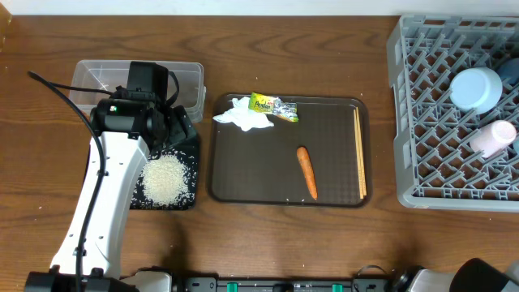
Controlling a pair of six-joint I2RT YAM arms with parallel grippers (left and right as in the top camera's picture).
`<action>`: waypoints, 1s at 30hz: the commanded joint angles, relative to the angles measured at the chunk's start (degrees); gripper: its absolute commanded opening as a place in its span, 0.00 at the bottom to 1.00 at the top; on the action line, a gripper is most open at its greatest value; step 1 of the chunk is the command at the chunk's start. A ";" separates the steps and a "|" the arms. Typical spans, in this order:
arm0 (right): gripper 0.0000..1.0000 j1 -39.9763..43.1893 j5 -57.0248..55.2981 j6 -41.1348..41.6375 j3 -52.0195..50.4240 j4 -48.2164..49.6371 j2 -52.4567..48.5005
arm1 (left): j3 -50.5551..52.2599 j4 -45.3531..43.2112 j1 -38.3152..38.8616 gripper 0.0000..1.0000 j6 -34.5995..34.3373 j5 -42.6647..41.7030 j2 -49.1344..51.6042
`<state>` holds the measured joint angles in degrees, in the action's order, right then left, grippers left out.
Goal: Sort waste into correct bins and load items into the dishwasher rack
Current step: 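Raise the right gripper out of the rack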
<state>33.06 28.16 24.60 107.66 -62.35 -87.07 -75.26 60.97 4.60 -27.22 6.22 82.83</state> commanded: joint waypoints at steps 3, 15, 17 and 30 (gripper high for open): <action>0.99 -11.89 1.20 -1.25 -1.40 -3.52 -0.57 | -0.61 0.07 -0.20 0.99 -0.52 0.46 -0.20; 0.99 -40.50 -13.40 -4.48 -15.08 1.64 -4.50 | -0.61 0.07 -0.20 0.99 -0.55 0.46 -0.20; 0.99 -42.66 -13.35 -4.35 -16.35 2.49 -5.57 | -0.61 0.07 -0.20 0.99 -0.55 0.46 -0.20; 0.99 -45.07 -23.54 -4.35 -18.97 7.76 -7.10 | -0.61 0.07 -0.20 0.99 -0.52 0.46 -0.20</action>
<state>-11.92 11.92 20.75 89.08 -55.75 -93.93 -75.26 60.97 4.60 -27.22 6.22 82.83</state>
